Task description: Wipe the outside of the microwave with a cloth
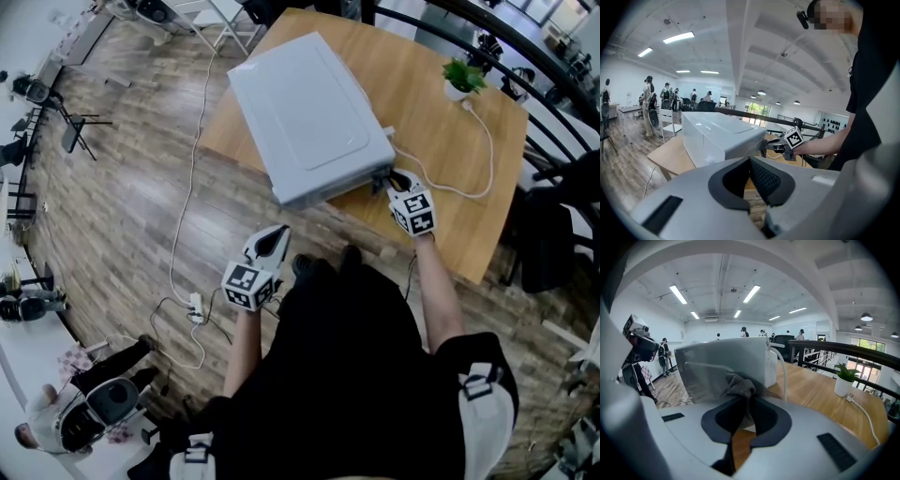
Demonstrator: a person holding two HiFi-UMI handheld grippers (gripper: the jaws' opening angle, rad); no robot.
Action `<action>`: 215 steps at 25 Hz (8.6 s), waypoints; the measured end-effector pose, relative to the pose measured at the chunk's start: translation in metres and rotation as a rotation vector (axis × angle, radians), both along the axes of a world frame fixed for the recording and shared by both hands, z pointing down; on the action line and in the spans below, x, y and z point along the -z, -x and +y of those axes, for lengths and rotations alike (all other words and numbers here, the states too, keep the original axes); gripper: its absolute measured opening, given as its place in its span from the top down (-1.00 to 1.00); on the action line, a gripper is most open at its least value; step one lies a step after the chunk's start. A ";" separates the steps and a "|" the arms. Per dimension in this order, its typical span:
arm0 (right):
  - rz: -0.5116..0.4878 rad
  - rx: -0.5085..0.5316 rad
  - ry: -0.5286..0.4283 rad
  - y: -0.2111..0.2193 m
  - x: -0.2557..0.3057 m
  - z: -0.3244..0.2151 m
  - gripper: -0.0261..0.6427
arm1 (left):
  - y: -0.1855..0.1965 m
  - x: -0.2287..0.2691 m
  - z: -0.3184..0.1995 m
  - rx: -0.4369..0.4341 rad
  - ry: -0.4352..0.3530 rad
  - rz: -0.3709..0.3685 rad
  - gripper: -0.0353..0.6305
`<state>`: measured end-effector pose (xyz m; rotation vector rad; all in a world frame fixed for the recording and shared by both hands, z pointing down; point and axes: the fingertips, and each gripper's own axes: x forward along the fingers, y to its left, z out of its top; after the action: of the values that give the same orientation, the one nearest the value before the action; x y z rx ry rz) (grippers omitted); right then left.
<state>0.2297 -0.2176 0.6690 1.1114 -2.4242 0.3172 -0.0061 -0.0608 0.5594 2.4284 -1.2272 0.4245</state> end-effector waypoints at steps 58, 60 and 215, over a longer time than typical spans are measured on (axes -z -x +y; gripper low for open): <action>0.084 0.061 0.072 0.106 -0.007 0.049 0.82 | 0.075 -0.001 -0.012 -0.079 -0.013 0.064 0.89; 0.089 0.052 0.090 0.109 -0.008 0.054 0.82 | 0.078 -0.001 -0.013 -0.090 -0.013 0.065 0.89; 0.141 0.127 0.337 0.052 -0.150 0.021 0.81 | 0.041 -0.005 0.023 0.185 0.047 0.014 0.89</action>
<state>0.1781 -0.1969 0.8187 0.8007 -2.2015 0.5620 -0.0475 -0.0379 0.5640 2.2499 -1.4048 0.3772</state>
